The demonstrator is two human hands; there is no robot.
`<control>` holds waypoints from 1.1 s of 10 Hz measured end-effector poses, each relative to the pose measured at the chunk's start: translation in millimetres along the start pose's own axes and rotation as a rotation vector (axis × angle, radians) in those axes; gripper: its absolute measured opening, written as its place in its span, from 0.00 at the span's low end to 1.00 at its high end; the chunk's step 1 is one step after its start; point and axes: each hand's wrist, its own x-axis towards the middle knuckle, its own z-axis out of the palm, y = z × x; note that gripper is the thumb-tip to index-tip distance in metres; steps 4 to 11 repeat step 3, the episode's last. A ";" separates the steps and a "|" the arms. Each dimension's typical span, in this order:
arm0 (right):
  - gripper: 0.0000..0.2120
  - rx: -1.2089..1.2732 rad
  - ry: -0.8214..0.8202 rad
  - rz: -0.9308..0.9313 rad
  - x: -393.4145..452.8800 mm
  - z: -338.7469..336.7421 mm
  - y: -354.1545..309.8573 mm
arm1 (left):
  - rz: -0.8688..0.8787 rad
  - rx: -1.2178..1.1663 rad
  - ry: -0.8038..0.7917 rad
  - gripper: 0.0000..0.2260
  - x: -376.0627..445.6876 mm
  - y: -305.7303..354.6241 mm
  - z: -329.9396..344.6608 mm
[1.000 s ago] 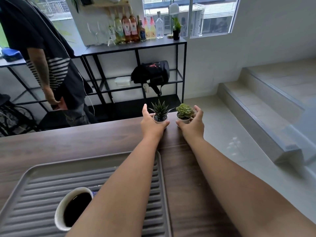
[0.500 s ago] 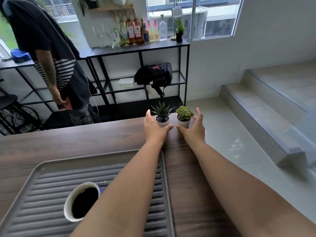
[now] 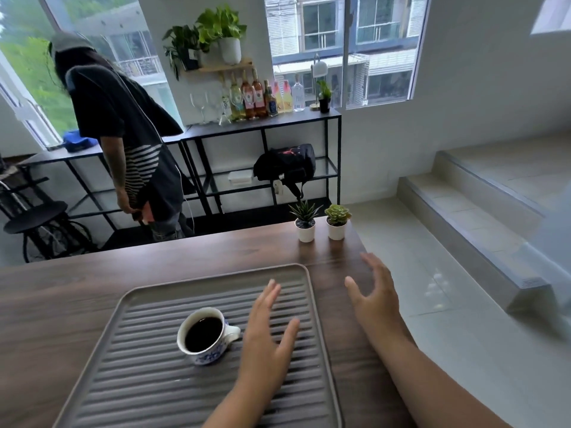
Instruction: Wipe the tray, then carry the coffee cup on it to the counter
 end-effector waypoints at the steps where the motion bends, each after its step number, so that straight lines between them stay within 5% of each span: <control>1: 0.18 0.008 0.006 -0.045 -50.2 -20.8 -14.9 | 0.131 0.041 0.070 0.22 -54.4 -12.7 -34.6; 2: 0.17 0.040 0.002 -0.026 -92.0 -36.7 -24.5 | 0.264 0.111 0.092 0.19 -102.7 -41.7 -63.6; 3: 0.20 0.116 0.051 0.013 -124.7 -48.0 -44.1 | 0.327 0.297 -0.064 0.19 -127.2 -72.9 -96.1; 11: 0.20 0.116 0.051 0.013 -124.7 -48.0 -44.1 | 0.327 0.297 -0.064 0.19 -127.2 -72.9 -96.1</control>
